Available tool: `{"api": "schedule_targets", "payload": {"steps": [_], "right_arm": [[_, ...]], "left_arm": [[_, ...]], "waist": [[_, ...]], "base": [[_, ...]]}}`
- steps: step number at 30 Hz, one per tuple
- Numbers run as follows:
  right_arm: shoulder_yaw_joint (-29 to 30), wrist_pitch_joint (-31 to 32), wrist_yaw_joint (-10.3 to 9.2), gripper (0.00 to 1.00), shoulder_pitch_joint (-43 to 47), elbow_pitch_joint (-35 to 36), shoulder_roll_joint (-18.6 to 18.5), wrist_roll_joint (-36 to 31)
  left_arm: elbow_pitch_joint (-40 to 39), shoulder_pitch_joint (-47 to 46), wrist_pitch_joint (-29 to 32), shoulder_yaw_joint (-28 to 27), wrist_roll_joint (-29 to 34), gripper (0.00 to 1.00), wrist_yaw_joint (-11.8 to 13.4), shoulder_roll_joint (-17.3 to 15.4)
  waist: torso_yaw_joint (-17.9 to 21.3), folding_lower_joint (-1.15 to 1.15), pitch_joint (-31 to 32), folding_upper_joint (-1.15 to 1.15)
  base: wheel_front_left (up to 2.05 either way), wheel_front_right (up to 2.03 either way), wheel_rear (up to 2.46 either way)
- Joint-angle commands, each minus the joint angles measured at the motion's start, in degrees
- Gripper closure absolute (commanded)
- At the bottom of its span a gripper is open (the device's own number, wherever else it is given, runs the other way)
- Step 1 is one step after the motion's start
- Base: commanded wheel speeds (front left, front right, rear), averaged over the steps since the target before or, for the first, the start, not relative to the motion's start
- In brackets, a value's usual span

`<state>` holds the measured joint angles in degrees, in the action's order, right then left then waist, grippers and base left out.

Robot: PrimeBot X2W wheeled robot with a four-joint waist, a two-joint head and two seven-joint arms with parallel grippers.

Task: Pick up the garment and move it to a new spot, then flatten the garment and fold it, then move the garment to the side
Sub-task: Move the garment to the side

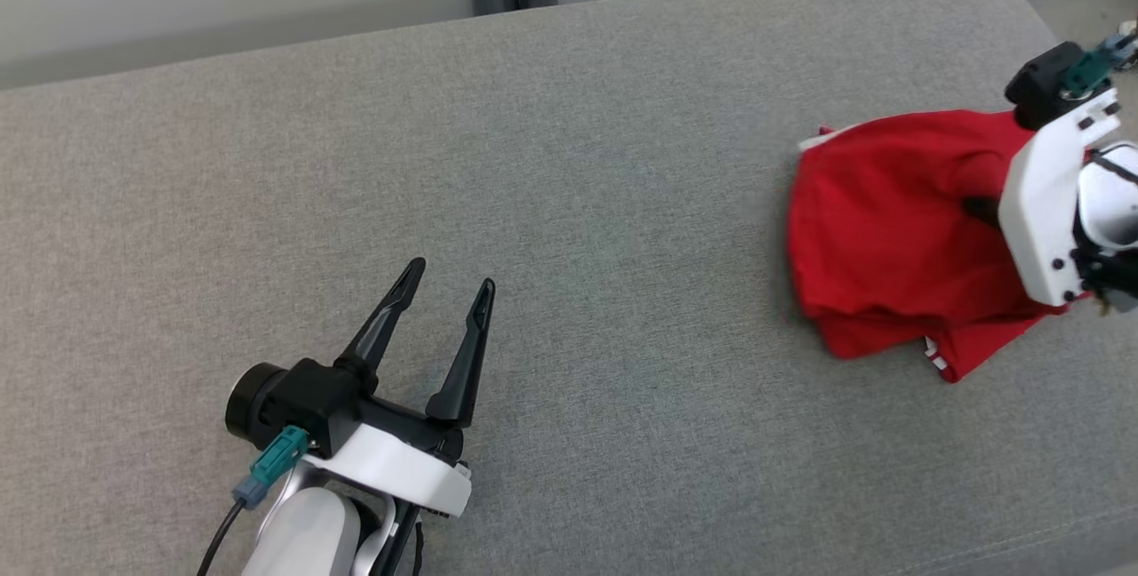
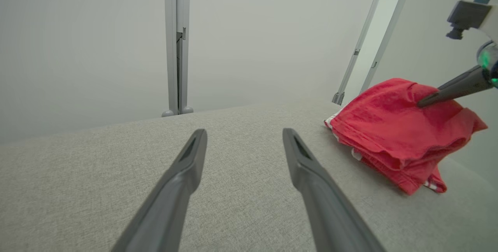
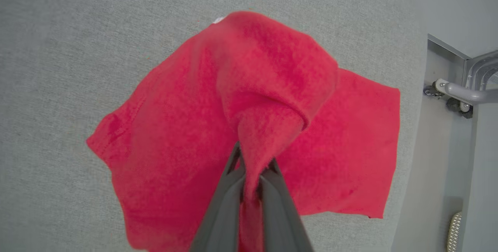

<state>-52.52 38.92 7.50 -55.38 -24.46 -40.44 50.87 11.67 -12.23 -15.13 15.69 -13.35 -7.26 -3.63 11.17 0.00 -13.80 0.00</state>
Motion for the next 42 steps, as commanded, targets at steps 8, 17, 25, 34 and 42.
{"api": "schedule_targets", "payload": {"steps": [8, 17, 25, 34, 42], "right_arm": [[-8.1, -0.9, -0.01, 1.0, -7.0, -1.7, -4.3, -4.1], [-11.5, -1.8, -0.01, 1.0, -10.9, -11.2, -2.3, -6.9], [-10.8, -3.8, -0.01, 0.61, -11.6, -20.7, 1.6, -9.7], [-9.2, -4.7, -0.01, 0.0, -11.4, -28.6, 5.5, -11.1], [-8.1, -9.6, -0.01, 0.0, -12.4, -28.0, 6.8, -11.9]], "left_arm": [[-0.2, -1.9, 0.0, 0.1, 0.2, 0.0, -0.3, -0.6], [0.0, -2.9, 0.0, 0.4, -0.1, 0.0, -0.2, -0.8], [0.3, -3.7, 0.0, 0.8, -0.3, 0.0, -0.2, -0.7], [0.7, -2.5, 0.0, 0.7, -0.8, 0.0, -0.2, -0.7], [0.7, -0.3, 0.0, -0.5, -1.0, 0.0, -0.2, -0.4]], "waist": [[-0.6, 0.0, -1.9, 0.0], [-1.0, 0.0, -3.3, 0.0], [-1.8, 0.0, -3.4, 0.0], [-2.2, 0.0, -2.1, 0.0], [-1.4, 0.0, 1.8, 0.0]], "base": [[0.0, 0.0, 0.0], [0.0, 0.0, 0.0], [0.0, 0.0, 0.0], [0.0, 0.0, 0.0], [0.0, 0.0, 0.0]]}}
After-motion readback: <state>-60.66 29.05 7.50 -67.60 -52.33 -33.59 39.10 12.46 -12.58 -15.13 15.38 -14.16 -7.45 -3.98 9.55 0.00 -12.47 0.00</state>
